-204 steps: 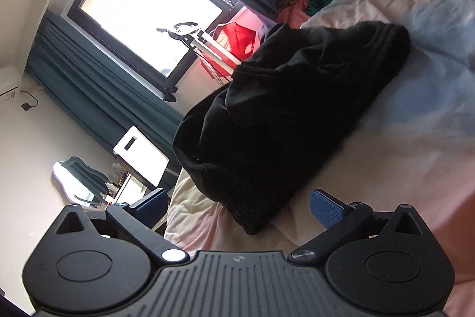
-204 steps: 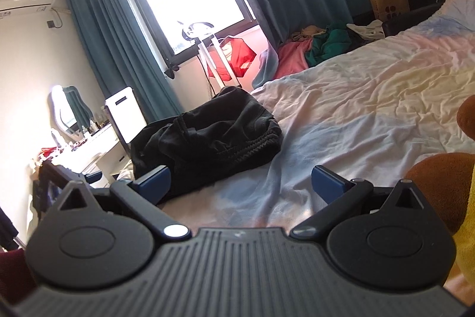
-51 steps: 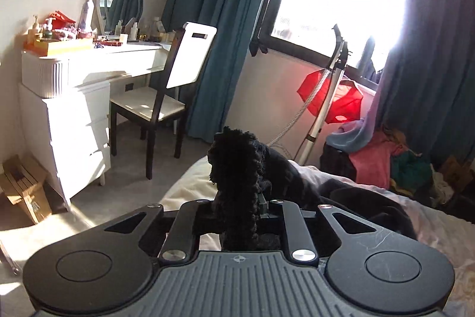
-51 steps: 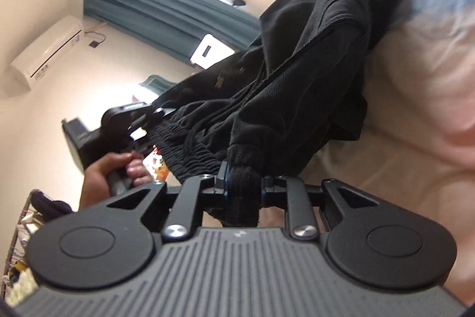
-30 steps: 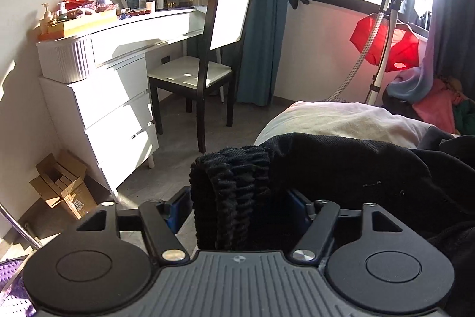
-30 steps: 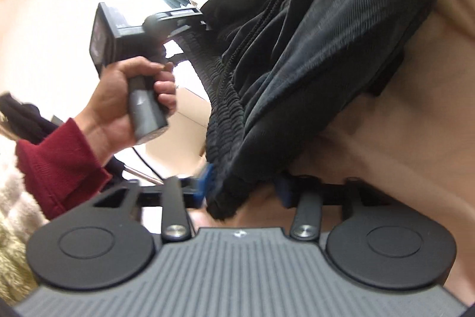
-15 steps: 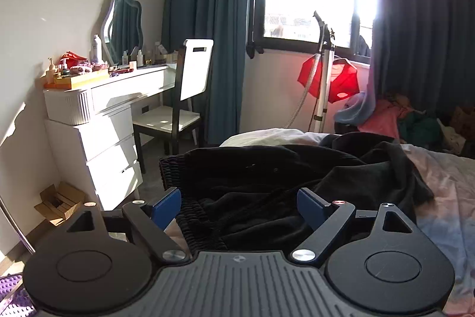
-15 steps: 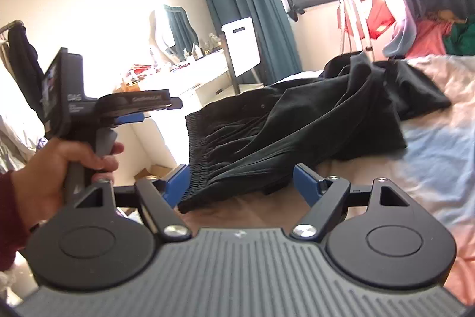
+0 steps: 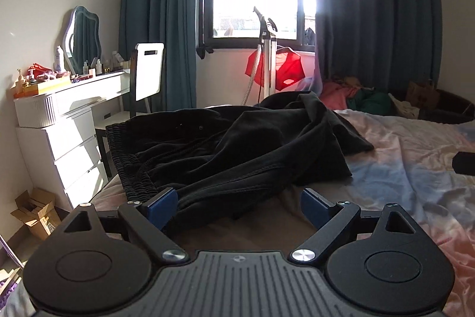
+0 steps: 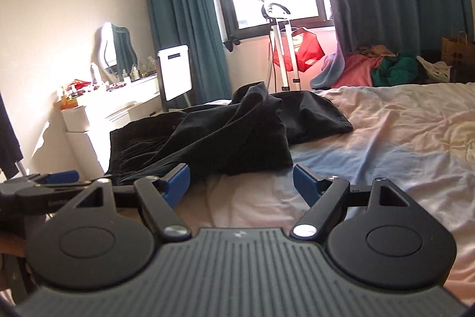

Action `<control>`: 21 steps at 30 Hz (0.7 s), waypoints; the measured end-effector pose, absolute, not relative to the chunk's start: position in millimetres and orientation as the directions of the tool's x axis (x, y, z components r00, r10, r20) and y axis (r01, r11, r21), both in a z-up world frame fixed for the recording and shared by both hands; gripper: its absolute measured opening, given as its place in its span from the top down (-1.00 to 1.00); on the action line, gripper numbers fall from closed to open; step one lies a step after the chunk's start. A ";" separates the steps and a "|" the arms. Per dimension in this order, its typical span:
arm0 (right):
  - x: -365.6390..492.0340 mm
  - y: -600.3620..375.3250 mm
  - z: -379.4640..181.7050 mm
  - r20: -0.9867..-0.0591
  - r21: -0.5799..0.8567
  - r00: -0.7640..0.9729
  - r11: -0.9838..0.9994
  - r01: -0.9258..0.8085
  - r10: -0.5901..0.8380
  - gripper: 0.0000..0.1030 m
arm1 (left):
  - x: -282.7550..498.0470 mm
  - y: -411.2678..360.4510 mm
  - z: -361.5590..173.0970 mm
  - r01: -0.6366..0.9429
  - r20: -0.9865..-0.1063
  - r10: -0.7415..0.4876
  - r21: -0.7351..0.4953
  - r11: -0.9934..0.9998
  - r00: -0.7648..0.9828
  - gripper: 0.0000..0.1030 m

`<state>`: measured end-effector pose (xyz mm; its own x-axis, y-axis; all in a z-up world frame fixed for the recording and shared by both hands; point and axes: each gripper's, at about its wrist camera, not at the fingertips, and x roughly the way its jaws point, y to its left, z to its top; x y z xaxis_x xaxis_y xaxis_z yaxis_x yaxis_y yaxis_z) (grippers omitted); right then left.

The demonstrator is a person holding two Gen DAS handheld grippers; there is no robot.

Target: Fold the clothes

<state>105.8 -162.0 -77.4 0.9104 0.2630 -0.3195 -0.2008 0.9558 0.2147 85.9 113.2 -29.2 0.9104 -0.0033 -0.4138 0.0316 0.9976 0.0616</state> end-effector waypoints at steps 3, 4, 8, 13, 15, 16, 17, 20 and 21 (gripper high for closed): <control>111.6 -169.8 -73.9 -0.308 0.222 0.925 0.963 -0.156 0.221 -0.54 | 117.7 109.3 -28.3 0.073 -0.430 -0.035 0.072 0.995 0.902 -0.77; 114.3 -173.6 -73.7 -0.306 0.227 0.929 0.963 -0.142 0.209 -0.54 | 136.5 108.5 -28.5 0.099 -0.458 -0.065 0.051 0.994 0.887 -0.77; 122.6 -193.4 -80.0 -0.314 0.238 0.932 0.965 -0.105 0.179 -0.54 | 226.9 88.8 -25.2 0.126 -0.506 -0.121 -0.025 0.992 0.854 -0.59; 136.5 -211.9 -100.3 -0.366 0.171 0.925 0.985 -0.040 0.101 -0.54 | 345.3 56.3 -19.0 0.117 -0.531 -0.157 -0.108 0.987 0.833 -0.59; 149.3 -217.4 -109.7 -0.391 0.162 0.917 0.987 -0.017 0.080 -0.54 | 392.7 43.4 -16.4 0.112 -0.540 -0.172 -0.141 0.984 0.824 -0.59; 156.9 -219.0 -114.6 -0.402 0.168 0.912 0.986 -0.012 0.080 -0.54 | 413.6 37.5 -17.5 0.095 -0.546 -0.167 -0.158 0.983 0.821 -0.59; 164.9 -220.0 -120.1 -0.414 0.174 0.906 0.985 -0.010 0.083 -0.54 | 434.2 31.8 -18.8 0.075 -0.552 -0.161 -0.174 0.982 0.818 -0.59; 190.2 -219.5 -139.7 -0.455 0.180 0.884 0.983 -0.022 0.103 -0.53 | 496.0 14.6 -22.8 0.016 -0.572 -0.144 -0.223 0.975 0.808 -0.61; 197.0 -219.5 -145.3 -0.464 0.180 0.880 0.983 -0.021 0.104 -0.52 | 512.9 13.4 -25.6 -0.016 -0.585 -0.131 -0.240 0.971 0.800 -0.56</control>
